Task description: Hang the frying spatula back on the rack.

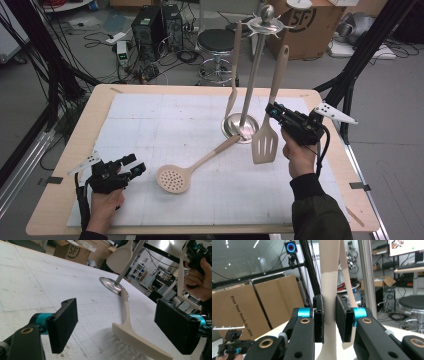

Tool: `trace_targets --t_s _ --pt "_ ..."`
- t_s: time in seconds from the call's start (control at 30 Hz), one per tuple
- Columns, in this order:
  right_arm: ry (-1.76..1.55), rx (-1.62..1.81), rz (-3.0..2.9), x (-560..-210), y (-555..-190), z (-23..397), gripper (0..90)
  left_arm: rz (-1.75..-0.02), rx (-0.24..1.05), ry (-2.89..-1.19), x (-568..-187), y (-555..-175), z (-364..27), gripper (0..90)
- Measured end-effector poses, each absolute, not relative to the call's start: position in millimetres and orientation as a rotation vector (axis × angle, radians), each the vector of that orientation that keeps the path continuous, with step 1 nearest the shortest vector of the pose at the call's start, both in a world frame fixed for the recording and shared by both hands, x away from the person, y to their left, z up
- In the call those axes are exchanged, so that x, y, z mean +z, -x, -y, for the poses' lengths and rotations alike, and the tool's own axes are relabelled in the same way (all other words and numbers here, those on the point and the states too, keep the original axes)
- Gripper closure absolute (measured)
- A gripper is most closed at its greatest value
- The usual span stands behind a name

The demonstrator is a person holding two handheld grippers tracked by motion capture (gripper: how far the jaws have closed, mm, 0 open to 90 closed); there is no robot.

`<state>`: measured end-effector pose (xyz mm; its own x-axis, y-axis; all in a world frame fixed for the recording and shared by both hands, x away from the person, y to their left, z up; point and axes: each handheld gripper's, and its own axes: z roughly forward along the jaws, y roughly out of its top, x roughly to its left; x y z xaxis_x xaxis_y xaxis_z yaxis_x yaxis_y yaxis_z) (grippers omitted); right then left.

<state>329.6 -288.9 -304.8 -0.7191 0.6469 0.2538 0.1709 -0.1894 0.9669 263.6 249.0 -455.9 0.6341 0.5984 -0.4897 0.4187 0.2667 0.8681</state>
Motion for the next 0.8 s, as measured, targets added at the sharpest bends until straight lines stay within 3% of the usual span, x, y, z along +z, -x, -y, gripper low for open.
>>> trace_targets --t_s 0.8 --pt "-0.933 2.038 -1.655 -299.2 -353.6 274.5 78.6 -0.954 0.157 -1.348 -455.8 -263.0 -252.6 19.5"
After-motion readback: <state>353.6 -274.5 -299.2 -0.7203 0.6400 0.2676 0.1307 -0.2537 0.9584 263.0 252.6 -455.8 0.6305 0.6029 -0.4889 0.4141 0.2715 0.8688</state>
